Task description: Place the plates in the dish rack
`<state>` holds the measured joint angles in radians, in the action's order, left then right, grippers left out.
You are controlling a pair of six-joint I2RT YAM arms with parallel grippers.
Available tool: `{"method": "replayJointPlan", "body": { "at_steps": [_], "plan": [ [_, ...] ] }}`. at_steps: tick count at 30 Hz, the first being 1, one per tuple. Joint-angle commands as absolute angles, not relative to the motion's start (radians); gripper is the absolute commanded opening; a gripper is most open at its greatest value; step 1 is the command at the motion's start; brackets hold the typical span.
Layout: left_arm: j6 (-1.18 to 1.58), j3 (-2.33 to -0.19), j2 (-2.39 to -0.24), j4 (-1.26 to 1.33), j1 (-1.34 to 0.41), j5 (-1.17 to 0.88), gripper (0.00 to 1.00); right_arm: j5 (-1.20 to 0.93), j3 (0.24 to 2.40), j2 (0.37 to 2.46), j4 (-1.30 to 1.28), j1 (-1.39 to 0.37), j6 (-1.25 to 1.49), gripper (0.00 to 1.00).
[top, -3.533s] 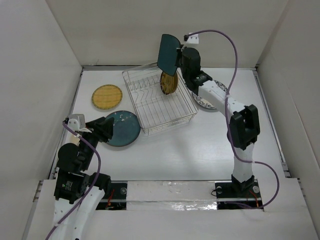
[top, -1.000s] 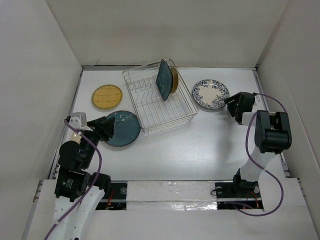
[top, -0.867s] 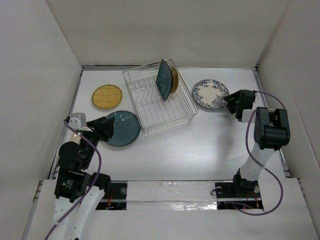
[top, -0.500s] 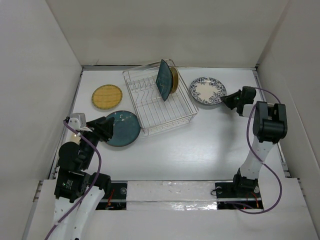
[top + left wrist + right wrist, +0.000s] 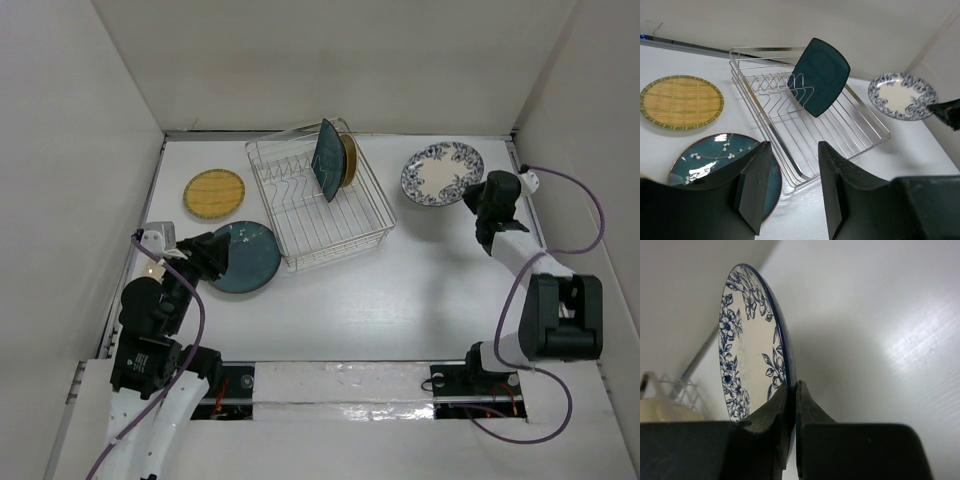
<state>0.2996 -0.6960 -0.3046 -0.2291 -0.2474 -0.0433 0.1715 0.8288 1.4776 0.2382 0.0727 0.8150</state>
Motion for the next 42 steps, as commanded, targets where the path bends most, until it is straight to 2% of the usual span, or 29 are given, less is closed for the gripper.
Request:
{"method": "replayJointPlan", "body": {
  "at_steps": [1, 4, 8, 16, 19, 24, 32, 42],
  "plan": [
    [0.301, -0.698, -0.325, -0.190, -0.245, -0.034, 0.39, 0.346, 0.945, 1.292, 0.442, -0.041, 0.711, 0.00],
    [0.301, -0.699, -0.339, -0.190, -0.245, -0.035, 0.39, 0.414, 1.037, 1.232, 0.445, -0.167, 0.549, 0.00],
    [0.299, -0.699, -0.337, -0.190, -0.245, -0.032, 0.39, 0.472, 1.237, 1.287, 0.369, -0.354, 0.318, 0.00],
    [0.298, -0.699, -0.336, -0.192, -0.245, -0.029, 0.39, 0.638, 1.772, 1.648, 0.195, -0.632, -0.057, 0.00],
    [0.298, -0.699, -0.333, -0.193, -0.245, -0.029, 0.39, 0.823, 1.931, 1.784, 0.172, -0.708, -0.242, 0.00],
    [0.299, -0.698, -0.331, -0.190, -0.245, -0.031, 0.39, 0.914, 2.224, 2.053, 0.111, -0.739, -0.362, 0.00],
    [0.298, -0.699, -0.328, -0.190, -0.245, -0.032, 0.39, 0.930, 2.338, 2.180, 0.069, -0.759, -0.380, 0.00],
    [0.298, -0.698, -0.327, -0.190, -0.245, -0.038, 0.39, 0.916, 2.188, 2.229, 0.068, -0.798, -0.315, 0.00]
  ]
}}
